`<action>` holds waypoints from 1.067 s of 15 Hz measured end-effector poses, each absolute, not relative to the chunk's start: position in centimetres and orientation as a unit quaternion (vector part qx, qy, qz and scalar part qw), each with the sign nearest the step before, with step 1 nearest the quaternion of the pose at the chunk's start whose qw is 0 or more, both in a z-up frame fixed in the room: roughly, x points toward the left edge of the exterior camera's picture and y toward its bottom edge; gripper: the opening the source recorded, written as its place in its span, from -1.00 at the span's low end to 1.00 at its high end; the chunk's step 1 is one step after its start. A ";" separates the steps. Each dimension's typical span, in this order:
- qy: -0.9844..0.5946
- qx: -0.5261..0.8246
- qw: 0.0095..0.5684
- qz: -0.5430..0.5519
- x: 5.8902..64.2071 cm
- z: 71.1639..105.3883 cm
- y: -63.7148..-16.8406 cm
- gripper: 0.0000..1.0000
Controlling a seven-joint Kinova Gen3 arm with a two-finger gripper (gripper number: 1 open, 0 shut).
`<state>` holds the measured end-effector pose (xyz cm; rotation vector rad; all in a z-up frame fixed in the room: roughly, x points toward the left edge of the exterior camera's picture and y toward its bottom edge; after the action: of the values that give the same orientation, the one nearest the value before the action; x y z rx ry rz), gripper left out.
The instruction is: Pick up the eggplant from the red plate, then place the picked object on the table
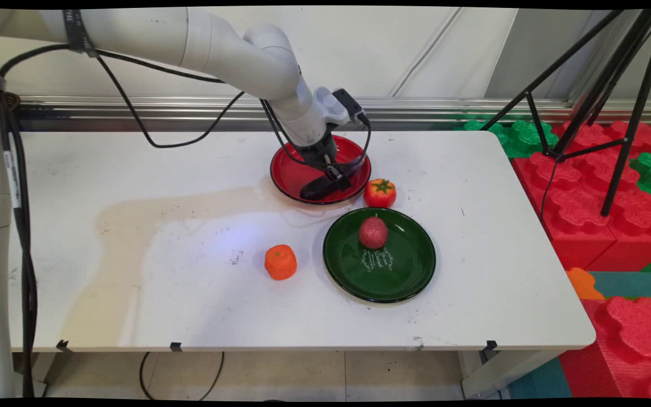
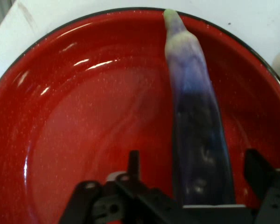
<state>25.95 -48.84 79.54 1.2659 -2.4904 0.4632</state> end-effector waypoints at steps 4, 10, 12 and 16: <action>-0.861 0.455 0.164 0.157 25.9 79.2 -49.2 -1.00; -0.846 0.475 0.169 0.173 26.9 81.5 -48.4 -1.00; -0.844 0.473 0.169 0.188 27.5 83.5 -47.7 -1.00; -0.847 0.460 0.167 0.208 28.7 86.6 -46.0 -1.00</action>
<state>28.69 -45.96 86.60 1.3084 -2.4105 0.5924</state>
